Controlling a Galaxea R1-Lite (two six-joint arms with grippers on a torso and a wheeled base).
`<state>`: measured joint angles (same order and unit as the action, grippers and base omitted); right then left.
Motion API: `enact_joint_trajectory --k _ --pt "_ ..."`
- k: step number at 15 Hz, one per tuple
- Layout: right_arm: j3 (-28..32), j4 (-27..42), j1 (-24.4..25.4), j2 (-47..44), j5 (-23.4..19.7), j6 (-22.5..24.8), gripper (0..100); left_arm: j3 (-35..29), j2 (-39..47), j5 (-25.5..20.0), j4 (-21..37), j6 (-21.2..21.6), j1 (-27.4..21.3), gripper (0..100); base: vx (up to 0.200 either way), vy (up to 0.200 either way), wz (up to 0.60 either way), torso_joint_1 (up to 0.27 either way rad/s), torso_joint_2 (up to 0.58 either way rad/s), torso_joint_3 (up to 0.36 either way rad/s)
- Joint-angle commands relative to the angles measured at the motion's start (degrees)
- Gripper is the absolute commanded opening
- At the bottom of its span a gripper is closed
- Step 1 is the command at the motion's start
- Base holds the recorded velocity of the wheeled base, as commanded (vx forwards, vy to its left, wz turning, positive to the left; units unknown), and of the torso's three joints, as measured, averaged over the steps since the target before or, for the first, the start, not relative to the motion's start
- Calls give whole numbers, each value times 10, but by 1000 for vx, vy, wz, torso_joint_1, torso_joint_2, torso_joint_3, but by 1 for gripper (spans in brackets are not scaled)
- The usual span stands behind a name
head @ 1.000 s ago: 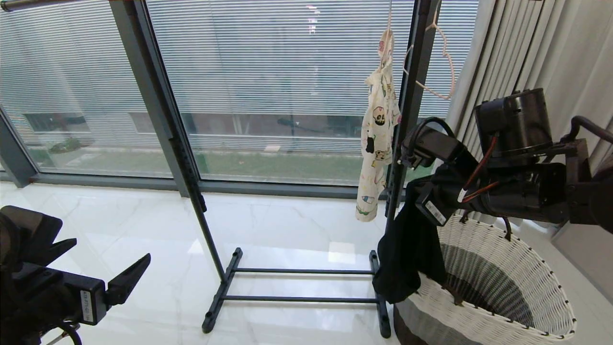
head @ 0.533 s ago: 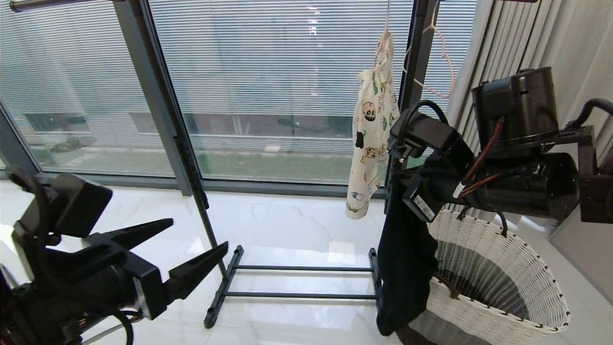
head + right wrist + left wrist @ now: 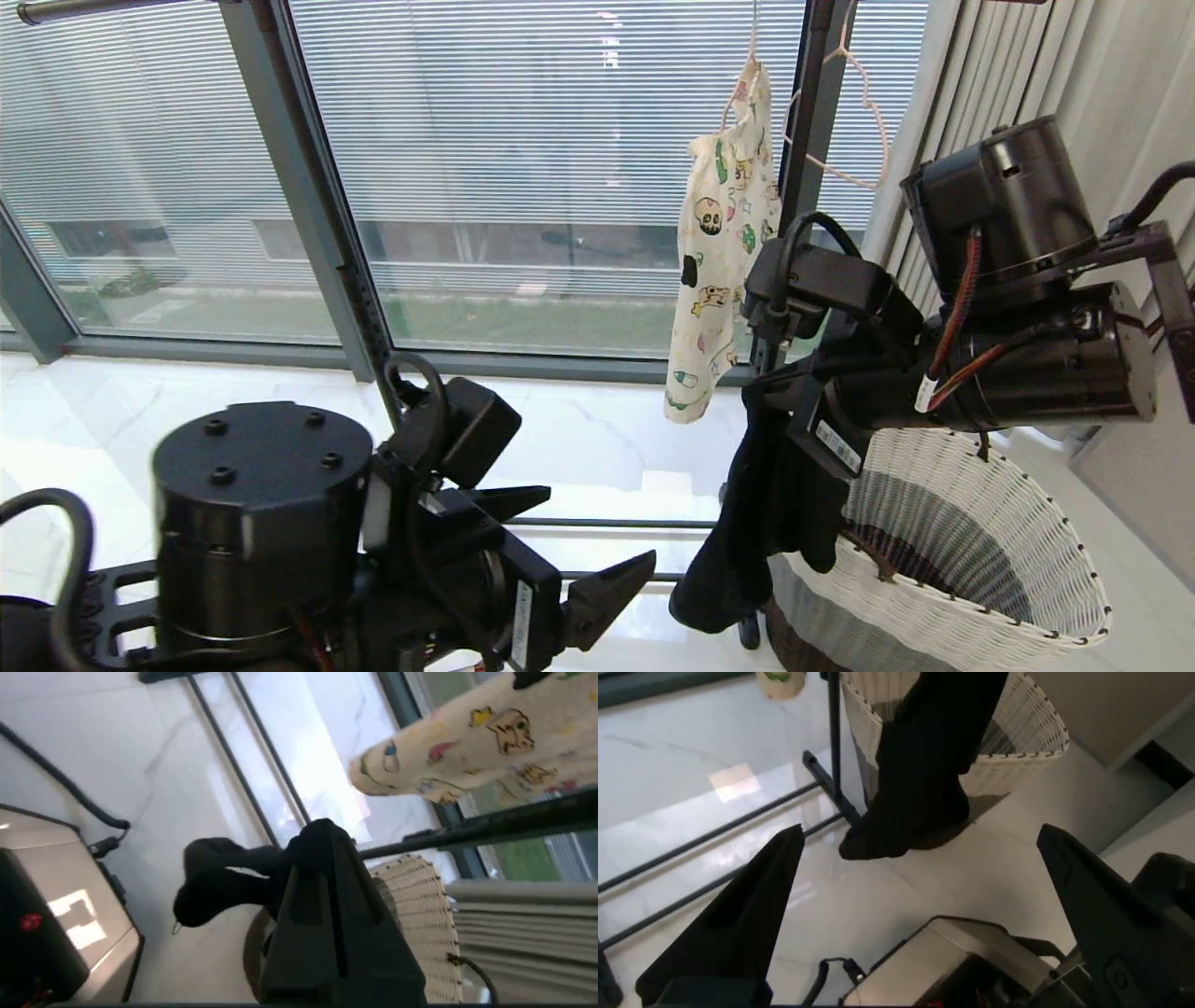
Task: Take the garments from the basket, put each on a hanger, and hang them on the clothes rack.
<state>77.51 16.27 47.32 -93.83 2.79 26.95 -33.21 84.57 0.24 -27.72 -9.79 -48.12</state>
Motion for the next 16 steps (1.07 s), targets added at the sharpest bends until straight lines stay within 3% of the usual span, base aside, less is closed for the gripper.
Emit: enact_joint_trajectory --k 1,3,6,12,13,16 --pt "12 9 0 0 -14 0 0 -19 63 0 -1 -16 -19 100 0 0 0 0 0 0" --pt "12 10 4 0 -20 0 0 -46 114 2 -22 -37 -24 100 0 0 0 0 0 0" --pt "11 10 19 7 -19 -23 0 -78 191 5 -104 -52 -28 100 0 0 0 0 0 0" --pt "8 10 30 9 -19 -34 0 -116 231 8 -116 -73 -35 100 0 0 0 0 0 0" --pt "8 10 32 9 -19 -34 0 -124 242 20 -116 -74 -29 100 0 0 0 0 0 0" --pt "5 10 44 15 -19 -37 0 -139 309 123 -116 -73 -19 100 0 0 0 0 0 0"
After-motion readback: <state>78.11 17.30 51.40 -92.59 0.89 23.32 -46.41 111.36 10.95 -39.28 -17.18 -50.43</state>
